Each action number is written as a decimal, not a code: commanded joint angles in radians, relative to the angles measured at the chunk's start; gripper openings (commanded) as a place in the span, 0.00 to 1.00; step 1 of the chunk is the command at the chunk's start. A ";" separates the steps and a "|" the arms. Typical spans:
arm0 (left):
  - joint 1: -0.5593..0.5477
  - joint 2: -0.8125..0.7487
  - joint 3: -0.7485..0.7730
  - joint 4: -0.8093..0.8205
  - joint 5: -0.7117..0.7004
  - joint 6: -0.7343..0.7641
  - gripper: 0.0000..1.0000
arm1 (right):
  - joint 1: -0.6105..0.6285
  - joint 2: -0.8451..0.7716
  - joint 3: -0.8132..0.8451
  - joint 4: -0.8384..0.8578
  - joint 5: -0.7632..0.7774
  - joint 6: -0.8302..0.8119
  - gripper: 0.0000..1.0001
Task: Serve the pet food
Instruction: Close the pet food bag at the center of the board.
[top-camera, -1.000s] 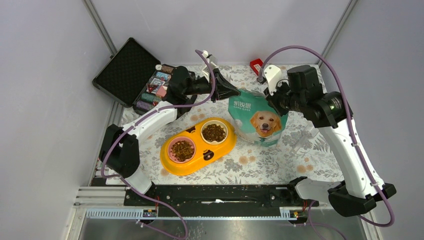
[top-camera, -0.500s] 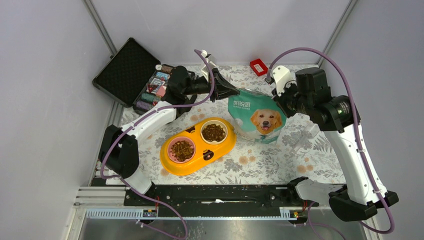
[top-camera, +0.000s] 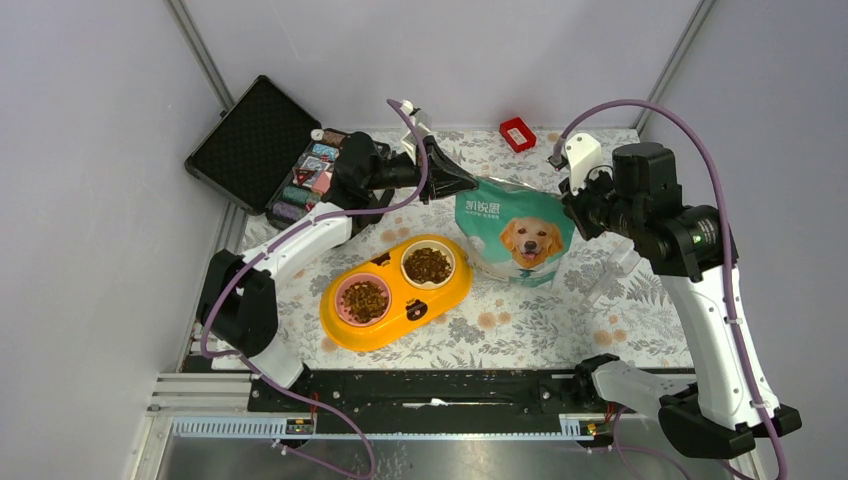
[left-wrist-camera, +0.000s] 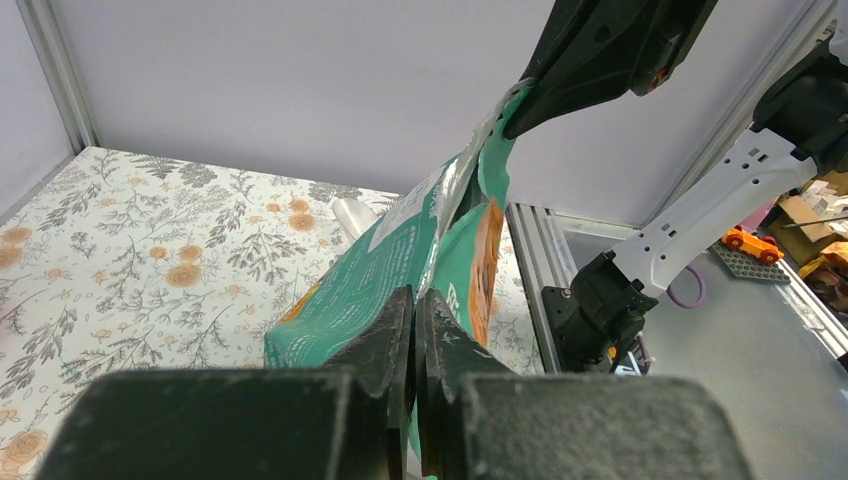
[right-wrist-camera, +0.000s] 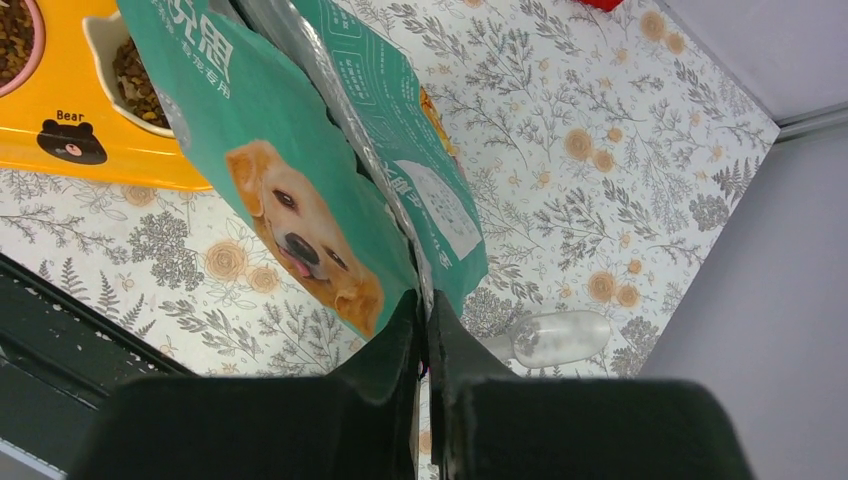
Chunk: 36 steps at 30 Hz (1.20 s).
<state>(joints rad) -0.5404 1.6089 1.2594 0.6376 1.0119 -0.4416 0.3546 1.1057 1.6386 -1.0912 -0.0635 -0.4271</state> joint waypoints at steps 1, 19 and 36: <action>0.051 -0.100 0.020 0.153 -0.039 0.002 0.00 | -0.023 -0.023 -0.001 0.034 0.021 0.001 0.00; 0.131 -0.151 -0.038 0.217 -0.051 -0.051 0.00 | -0.132 -0.164 -0.193 0.116 0.059 0.041 0.00; 0.081 -0.075 0.003 0.413 -0.021 -0.237 0.00 | -0.026 -0.010 -0.058 0.163 -0.306 0.046 0.73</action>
<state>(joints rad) -0.4660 1.5837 1.1839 0.7811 1.0355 -0.6315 0.2615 1.0611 1.5116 -0.9600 -0.3614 -0.3714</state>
